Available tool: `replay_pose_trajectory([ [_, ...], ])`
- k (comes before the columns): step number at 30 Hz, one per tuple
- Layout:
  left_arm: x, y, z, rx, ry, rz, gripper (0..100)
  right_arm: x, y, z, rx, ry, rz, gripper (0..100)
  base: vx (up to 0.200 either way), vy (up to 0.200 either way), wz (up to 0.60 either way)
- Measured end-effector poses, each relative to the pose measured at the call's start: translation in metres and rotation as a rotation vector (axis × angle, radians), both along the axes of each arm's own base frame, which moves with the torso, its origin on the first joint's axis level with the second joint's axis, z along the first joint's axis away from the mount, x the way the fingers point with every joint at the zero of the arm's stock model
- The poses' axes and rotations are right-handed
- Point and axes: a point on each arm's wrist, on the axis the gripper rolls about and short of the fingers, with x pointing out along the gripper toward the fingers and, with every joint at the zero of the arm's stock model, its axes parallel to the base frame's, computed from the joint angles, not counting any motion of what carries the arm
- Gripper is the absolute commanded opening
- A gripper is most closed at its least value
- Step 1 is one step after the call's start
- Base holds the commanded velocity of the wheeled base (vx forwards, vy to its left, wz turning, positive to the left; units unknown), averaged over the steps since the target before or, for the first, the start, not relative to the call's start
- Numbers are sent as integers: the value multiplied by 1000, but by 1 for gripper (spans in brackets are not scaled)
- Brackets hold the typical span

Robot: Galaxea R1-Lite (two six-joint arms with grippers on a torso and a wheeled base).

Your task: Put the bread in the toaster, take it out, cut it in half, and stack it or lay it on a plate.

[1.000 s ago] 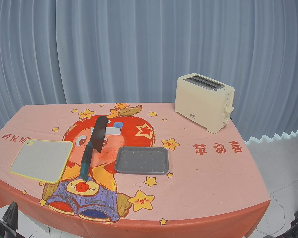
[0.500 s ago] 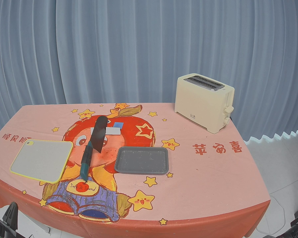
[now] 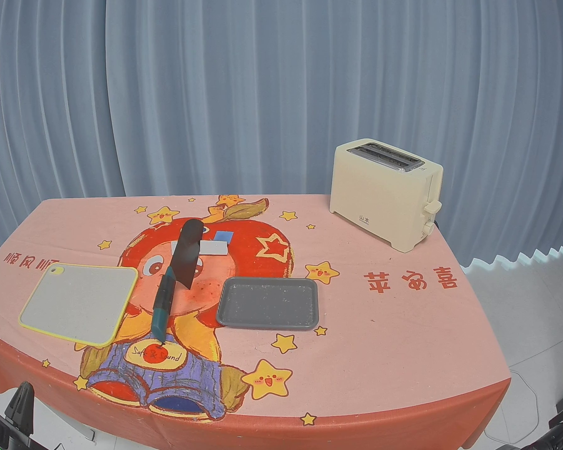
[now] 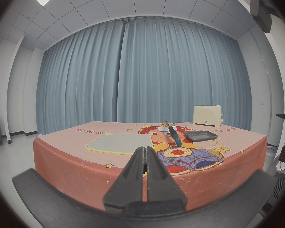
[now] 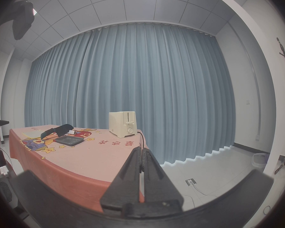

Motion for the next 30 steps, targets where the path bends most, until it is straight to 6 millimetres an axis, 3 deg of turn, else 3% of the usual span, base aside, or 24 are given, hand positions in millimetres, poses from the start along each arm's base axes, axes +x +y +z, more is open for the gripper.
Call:
replay_pose_trajectory([
  [14,0,0,0,0,0,0,0,0,1,2,-6,-23,16,0,0,0,0],
  [21,0,0,0,0,0,0,0,-7,1,37,-3,-183,6,0,0,0,0],
  [30,0,0,0,0,0,0,0,16,3,74,23,-70,88,0,0,0,0],
])
